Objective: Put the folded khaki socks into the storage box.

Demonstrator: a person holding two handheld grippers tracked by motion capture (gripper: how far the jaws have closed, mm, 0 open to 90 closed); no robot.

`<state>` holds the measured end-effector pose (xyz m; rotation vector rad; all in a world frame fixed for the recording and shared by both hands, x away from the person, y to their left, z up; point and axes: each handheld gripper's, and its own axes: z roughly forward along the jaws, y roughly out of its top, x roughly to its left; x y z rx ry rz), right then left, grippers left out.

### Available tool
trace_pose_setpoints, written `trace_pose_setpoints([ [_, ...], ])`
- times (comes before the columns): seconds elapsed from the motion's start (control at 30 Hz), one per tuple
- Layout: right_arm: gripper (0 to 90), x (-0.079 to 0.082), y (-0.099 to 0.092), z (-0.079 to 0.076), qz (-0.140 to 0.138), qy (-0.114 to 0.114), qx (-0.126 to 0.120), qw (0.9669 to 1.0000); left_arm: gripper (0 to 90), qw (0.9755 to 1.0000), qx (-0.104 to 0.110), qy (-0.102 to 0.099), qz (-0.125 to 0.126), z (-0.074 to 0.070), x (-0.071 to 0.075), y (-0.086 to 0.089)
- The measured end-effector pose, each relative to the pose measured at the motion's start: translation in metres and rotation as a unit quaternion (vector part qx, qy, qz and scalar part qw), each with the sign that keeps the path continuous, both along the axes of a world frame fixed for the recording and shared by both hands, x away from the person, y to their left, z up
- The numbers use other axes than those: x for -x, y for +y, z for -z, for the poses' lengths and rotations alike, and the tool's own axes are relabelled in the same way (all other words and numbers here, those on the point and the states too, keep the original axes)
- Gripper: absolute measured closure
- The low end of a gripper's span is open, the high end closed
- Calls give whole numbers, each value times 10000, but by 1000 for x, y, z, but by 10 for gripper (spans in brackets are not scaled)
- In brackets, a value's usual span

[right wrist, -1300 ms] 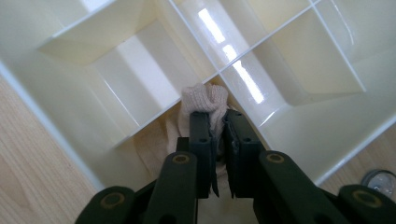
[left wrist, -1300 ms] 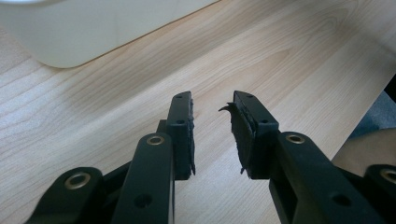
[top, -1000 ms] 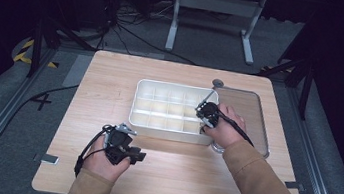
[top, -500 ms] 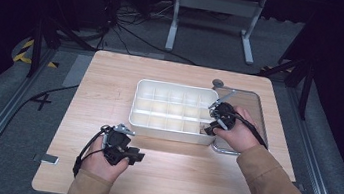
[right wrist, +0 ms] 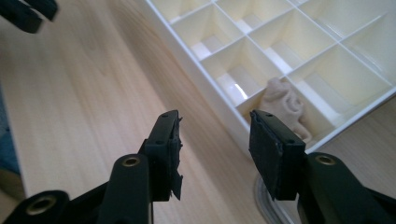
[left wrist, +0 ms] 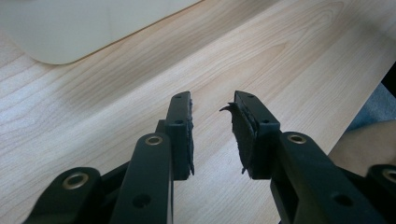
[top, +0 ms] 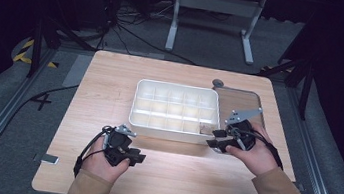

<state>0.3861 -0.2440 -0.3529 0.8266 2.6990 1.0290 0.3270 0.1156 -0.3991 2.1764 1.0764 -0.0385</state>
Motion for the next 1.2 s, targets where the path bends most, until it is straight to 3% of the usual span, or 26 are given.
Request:
trace_pose_setpoints([
  [0.13, 520, 17, -5, 2, -115, -60, -176, 9998, 683, 10000, -16, 7, 43, 0, -1, -1],
  [0.23, 517, 24, -7, 6, -131, -80, -175, 9997, 682, 10000, -24, 0, 26, 0, -1, -2],
  [0.4, 512, 38, -13, 27, -105, -5, -192, 9998, 682, 10000, -29, 61, -16, 2, -1, -1],
  [0.6, 507, 44, -23, 46, -31, 61, -465, 9989, 682, 10000, -24, 74, -44, 3, -3, 1],
  [0.73, 500, 46, -26, 54, 27, 17, -182, 9998, 679, 9999, -49, 94, -22, 3, -3, 2],
  [0.83, 500, 46, -27, 60, 48, 56, -179, 9998, 678, 9999, -55, 107, -29, 5, -4, 1],
  [1.03, 482, 52, -22, 88, 67, 96, -64, 9999, 678, 9999, -70, 138, -60, 10, -7, 2],
  [1.2, 468, 54, -21, 99, 13, 123, 88, 9999, 675, 9998, -112, 178, -16, 13, -9, 3],
])
